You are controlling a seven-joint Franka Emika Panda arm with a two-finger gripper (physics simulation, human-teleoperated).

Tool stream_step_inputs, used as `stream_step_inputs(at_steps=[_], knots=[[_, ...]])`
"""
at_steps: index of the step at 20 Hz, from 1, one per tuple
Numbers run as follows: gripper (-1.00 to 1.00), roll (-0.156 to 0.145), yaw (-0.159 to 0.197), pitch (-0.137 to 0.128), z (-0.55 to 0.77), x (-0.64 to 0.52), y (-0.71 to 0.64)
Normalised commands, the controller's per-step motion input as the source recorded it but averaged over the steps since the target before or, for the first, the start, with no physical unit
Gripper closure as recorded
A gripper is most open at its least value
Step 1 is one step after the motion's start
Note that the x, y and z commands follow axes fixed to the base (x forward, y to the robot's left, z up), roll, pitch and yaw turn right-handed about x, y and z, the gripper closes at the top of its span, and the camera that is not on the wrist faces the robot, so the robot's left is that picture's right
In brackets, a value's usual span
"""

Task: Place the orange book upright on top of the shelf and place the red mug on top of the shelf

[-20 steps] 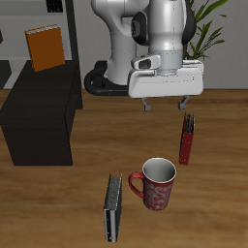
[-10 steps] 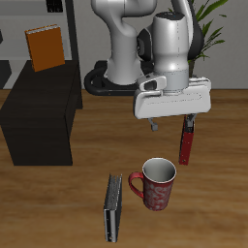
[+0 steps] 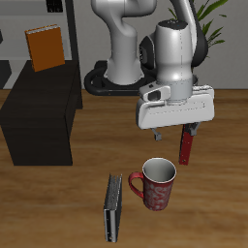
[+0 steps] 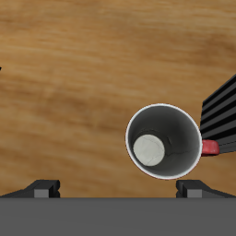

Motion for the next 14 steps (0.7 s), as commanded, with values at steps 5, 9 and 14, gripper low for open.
stream_step_inputs(at_steps=[5,9,14], knots=[[-1.00,-0.021,0.029,0.008,-0.05,0.16,-0.09],[-1.00,-0.009,-0.021,0.066,-0.07,0.26,-0.15],[-1.00,0.013,0.014,0.048,-0.05,0.13,-0.02]])
